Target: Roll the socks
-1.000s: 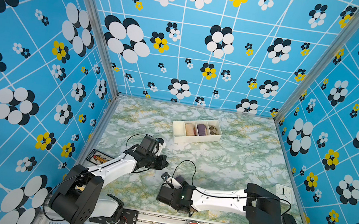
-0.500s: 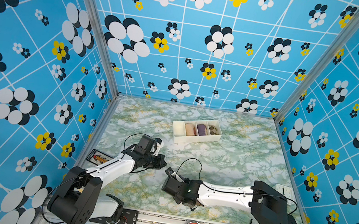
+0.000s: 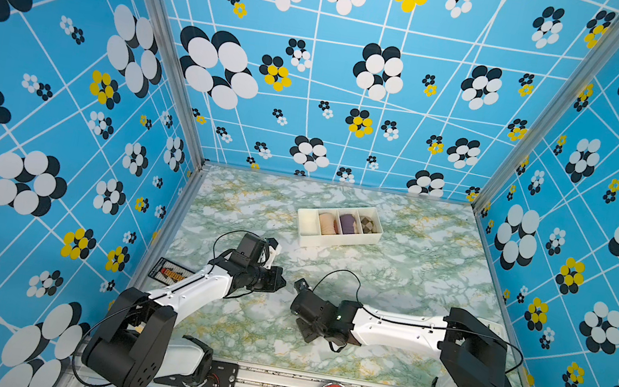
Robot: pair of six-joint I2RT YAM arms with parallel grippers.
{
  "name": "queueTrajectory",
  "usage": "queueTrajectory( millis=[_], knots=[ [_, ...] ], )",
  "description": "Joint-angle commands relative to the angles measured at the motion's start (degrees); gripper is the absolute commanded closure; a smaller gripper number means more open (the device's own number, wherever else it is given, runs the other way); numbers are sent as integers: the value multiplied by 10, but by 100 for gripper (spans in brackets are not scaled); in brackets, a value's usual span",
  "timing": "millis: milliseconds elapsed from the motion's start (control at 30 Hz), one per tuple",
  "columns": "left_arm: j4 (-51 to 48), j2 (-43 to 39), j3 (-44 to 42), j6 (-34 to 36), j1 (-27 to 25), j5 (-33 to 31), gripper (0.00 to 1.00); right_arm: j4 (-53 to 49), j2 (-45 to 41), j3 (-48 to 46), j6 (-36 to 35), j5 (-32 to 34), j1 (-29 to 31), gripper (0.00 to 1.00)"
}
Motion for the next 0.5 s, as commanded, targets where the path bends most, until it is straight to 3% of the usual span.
queueTrajectory(
  millis=[0,333,467],
  knots=[
    [-12,-2,-3,11,5,11,95,-53,49,-67,32,-68,-31,100],
    [-6,0,-1,5,-1,17,95,-30,54,-95,58,-61,-66,100],
    [15,14,1,-12,-33,14,94,-25,57,-90,67,-55,-78,100]
  ],
)
